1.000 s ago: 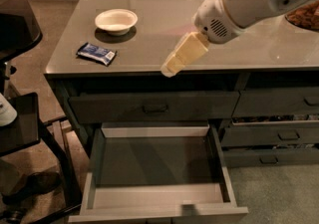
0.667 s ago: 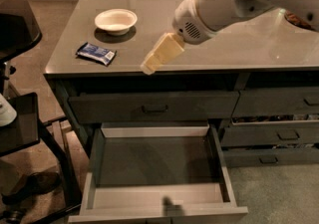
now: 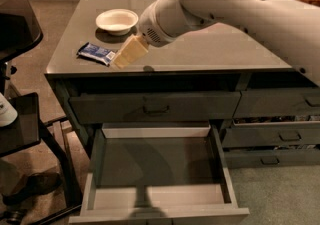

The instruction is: Place rxbar blueberry into middle drawer

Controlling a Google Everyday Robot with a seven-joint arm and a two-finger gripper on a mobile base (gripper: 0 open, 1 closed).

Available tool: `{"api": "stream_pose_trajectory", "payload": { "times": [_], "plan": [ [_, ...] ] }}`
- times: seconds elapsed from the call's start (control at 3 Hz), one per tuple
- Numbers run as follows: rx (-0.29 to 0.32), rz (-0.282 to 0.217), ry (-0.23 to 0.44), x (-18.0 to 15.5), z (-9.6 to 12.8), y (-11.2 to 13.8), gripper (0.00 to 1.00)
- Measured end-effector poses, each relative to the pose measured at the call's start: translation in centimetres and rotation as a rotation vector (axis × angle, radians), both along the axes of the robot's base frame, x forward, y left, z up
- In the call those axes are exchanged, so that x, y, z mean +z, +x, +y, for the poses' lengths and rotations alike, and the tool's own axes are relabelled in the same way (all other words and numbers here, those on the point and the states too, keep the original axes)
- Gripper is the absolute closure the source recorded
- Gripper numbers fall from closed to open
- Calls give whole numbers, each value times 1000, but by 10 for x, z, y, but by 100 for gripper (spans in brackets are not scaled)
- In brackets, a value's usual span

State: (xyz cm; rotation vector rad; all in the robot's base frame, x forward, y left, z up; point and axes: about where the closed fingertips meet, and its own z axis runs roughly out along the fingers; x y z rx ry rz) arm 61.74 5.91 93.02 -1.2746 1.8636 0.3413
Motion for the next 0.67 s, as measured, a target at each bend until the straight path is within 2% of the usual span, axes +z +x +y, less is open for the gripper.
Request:
{"api": "stream_pose_trajectory", "payload": {
  "times": [0.33,0.67],
  "plan": [
    [0,0,0,0,0,0,0],
    [47,-5,10,-8,11,16,0]
  ]
}}
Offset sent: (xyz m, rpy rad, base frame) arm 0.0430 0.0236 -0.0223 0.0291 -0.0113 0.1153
